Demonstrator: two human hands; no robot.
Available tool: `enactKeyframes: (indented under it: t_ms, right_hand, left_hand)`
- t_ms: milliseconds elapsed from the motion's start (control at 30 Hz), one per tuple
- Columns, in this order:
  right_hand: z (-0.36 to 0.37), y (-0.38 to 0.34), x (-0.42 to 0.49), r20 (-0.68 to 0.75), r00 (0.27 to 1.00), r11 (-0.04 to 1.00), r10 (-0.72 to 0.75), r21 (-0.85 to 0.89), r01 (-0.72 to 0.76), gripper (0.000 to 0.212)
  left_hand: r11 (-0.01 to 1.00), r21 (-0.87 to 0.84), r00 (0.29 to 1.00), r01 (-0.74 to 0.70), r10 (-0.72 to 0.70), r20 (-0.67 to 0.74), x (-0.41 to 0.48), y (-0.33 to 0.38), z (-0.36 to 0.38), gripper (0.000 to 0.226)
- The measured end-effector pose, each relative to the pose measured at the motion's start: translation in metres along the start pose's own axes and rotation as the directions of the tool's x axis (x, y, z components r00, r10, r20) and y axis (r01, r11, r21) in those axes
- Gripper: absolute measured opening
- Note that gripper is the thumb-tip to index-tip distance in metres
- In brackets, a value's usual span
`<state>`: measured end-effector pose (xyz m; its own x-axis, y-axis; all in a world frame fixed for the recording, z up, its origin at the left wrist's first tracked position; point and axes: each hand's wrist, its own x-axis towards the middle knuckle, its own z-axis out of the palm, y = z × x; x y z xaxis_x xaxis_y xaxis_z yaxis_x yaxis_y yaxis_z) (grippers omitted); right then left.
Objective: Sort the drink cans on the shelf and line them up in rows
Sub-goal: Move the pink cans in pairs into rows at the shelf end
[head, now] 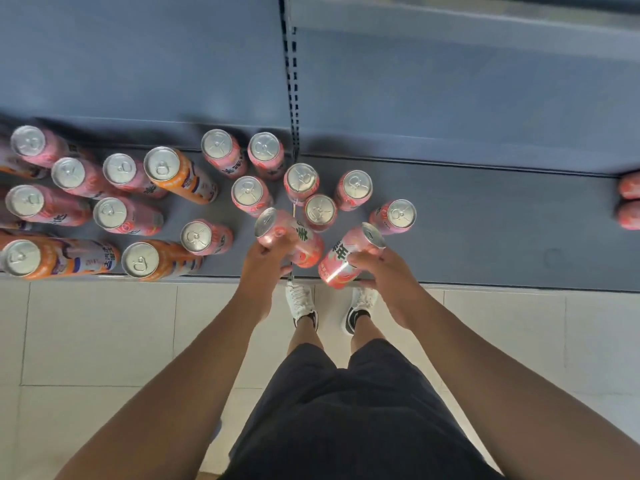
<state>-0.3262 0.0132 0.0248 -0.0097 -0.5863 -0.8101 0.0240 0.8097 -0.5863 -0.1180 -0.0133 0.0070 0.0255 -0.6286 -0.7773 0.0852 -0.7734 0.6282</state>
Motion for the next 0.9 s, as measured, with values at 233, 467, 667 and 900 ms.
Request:
enactKeyframes:
  t_ms: [233, 467, 667, 900]
  right_hand:
    - [-0.001, -0.036, -0.034, 0.148, 0.987, 0.939, -0.065, 0.343, 0.011, 0.045]
    - [0.015, -0.079, -0.066, 0.134, 0.983, 0.801, -0.125, 0.599, 0.02, 0.032]
    - [0.02, -0.091, -0.08, -0.025, 0.98, 0.794, -0.199, 0.582, 0.176, 0.053]
    - [0.01, -0.092, -0.098, -0.186, 0.95, 0.834, -0.249, 0.458, 0.308, 0.021]
  left_hand:
    - [0.961, -0.276, 0.976, 0.019, 0.041, 0.212, -0.04, 0.05, -0.005, 0.038]
    - [0.944, -0.326, 0.952, -0.06, 0.152, 0.266, -0.064, 0.103, 0.006, 0.044]
    - [0.963, -0.24, 0.929, -0.124, 0.198, 0.314, -0.07, 0.112, 0.007, 0.055]
    - [0.981, -0.15, 0.887, -0.121, 0.175, 0.427, -0.078, 0.116, 0.016, 0.075]
